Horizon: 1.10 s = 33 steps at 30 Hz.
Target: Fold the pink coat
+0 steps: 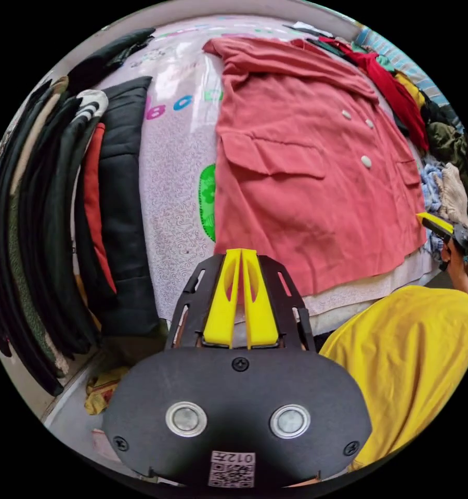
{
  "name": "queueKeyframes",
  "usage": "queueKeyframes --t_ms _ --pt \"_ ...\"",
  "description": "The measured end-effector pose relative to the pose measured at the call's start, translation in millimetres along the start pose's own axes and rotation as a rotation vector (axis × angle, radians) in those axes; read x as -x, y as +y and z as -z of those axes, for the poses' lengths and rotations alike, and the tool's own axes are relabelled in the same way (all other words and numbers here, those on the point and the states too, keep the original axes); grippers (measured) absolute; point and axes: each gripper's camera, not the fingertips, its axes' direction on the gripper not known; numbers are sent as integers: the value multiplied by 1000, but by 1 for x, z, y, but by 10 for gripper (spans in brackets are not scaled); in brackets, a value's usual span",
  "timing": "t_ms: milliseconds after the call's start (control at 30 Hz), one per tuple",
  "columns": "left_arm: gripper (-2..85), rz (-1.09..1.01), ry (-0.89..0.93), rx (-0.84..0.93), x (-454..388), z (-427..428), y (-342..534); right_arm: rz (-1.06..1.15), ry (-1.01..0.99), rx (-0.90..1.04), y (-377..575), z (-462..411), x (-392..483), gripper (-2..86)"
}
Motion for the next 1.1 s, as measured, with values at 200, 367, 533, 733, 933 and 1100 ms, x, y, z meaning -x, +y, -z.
queueKeyframes --t_ms 200,367,533,733,933,1100 --pt "1 64 94 21 15 -1 -16 -21 -25 30 -16 -1 -11 0" --pt "3 113 -12 -38 9 39 -39 -73 -65 -22 -46 35 -29 0" --pt "3 -103 28 -101 -41 73 -107 -148 -105 -138 -101 65 -64 0" --pt "4 -229 -6 -9 -85 64 -189 -94 -69 -90 -170 55 -73 0" --pt "6 -201 74 -76 -73 92 -259 71 35 -2 -200 39 -73 0" --pt "16 -305 30 -165 -61 135 -349 105 -23 89 -234 44 -82 2"
